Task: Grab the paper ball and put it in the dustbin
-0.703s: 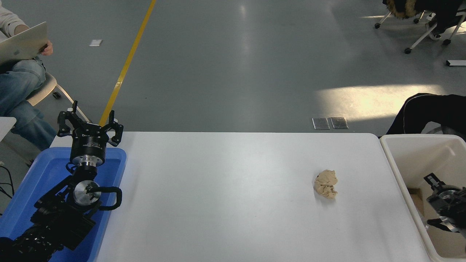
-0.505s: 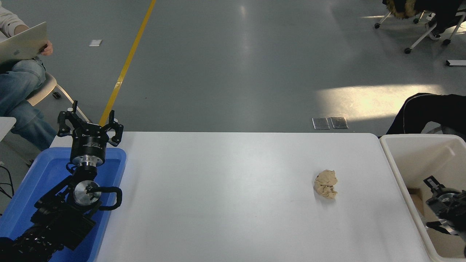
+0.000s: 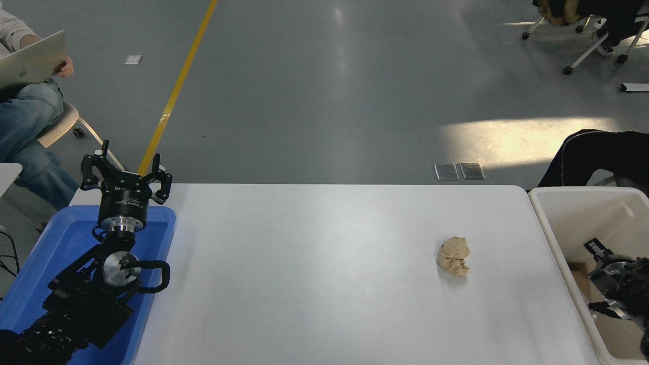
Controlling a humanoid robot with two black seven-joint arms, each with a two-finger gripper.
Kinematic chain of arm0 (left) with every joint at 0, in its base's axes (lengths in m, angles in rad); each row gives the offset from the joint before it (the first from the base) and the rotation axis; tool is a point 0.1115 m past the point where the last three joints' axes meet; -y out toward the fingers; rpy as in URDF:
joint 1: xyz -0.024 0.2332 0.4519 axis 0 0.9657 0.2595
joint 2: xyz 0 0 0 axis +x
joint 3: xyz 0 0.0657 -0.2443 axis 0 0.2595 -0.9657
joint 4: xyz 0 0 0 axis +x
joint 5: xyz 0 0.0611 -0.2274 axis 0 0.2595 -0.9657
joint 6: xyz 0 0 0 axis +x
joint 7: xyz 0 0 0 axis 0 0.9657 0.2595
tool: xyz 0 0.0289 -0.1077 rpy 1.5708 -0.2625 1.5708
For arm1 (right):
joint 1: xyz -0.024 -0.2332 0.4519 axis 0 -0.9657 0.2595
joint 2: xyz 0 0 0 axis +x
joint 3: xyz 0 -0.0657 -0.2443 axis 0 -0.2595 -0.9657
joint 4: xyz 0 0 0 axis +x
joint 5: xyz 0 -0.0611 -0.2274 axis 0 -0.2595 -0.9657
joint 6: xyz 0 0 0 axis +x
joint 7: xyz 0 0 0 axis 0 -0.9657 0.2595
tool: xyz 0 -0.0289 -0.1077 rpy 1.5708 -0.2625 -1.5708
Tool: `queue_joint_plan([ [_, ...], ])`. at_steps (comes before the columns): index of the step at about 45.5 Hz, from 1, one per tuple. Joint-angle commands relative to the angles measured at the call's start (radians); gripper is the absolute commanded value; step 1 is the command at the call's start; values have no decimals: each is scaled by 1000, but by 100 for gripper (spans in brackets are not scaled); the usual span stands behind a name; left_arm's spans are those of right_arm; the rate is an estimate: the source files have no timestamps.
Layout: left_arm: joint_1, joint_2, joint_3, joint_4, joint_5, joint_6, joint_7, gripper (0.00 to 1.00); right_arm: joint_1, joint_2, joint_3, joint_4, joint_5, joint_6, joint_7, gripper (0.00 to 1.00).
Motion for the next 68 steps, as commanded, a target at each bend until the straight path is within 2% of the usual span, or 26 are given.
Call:
queue_joint_plan([
  [1, 0, 0, 1, 0, 0, 1, 0, 99, 41, 1, -25, 19, -33, 10, 9, 81],
  [9, 0, 0, 1, 0, 1, 0, 0, 99, 179, -46, -31, 205, -44, 41, 12, 81],
  [19, 0, 0, 1, 0, 1, 0, 0, 99, 458, -204, -45, 624, -168, 38, 10, 81],
  [26, 1, 0, 1, 0, 1, 0, 0, 99, 694, -262, -204, 889, -210, 44, 10, 81],
  [34, 1, 0, 1, 0, 1, 0, 0, 99, 1058, -259, -422, 1215, -211, 71, 10, 81],
  [43, 1, 0, 1, 0, 0, 1, 0, 99, 1414, -249, -520, 1445, -211, 281, 12, 81],
  [52, 1, 0, 1, 0, -2, 1, 0, 99, 1684, -243, -539, 1526, -210, 587, 13, 83],
  [68, 1, 0, 0, 0, -2, 1, -1, 99, 1994, -246, -537, 1618, -199, 872, 15, 84],
])
